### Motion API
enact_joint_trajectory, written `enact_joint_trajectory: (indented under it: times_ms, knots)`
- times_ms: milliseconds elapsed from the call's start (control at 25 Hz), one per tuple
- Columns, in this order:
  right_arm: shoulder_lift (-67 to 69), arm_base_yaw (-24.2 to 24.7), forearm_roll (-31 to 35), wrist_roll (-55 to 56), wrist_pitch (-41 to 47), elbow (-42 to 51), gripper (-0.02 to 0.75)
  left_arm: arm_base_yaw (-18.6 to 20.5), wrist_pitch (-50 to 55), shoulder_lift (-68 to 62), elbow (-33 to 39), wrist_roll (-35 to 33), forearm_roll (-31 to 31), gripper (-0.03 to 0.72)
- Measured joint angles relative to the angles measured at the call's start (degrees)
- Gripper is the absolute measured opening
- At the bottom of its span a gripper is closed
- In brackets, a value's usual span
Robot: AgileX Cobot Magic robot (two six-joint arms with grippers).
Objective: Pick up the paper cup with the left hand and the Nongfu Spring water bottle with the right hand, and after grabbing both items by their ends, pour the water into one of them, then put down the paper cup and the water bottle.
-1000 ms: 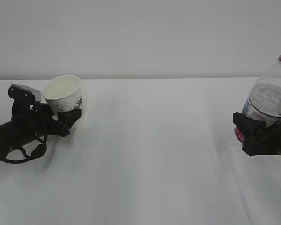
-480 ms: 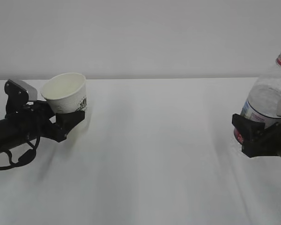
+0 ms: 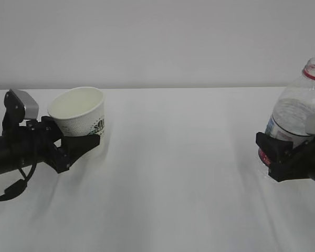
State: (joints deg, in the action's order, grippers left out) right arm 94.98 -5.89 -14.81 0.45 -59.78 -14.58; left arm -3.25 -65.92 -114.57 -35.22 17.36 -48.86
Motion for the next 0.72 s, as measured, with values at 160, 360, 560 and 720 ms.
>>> enact_joint_trajectory:
  times_ms: [160, 360, 560, 720]
  knots:
    - [-0.2, 0.0, -1.4, 0.8, 1.4, 0.0, 0.494, 0.0, 0.0, 2.2, 0.4, 3.2, -5.0, 0.508]
    - [-0.4, 0.0, -4.4, 2.3, 1.4, 0.0, 0.494, 0.0, 0.0, 4.0, 0.4, 6.6, -11.7, 0.508]
    - [-1.9, 0.0, -5.9, 2.7, 2.9, 0.0, 0.494, -0.3, 0.0, 4.7, 0.4, 8.2, -17.7, 0.508]
    - [-3.7, 0.0, -7.0, 3.0, 4.3, 0.0, 0.494, -2.7, 0.0, 4.9, 0.4, 8.6, -19.5, 0.508]
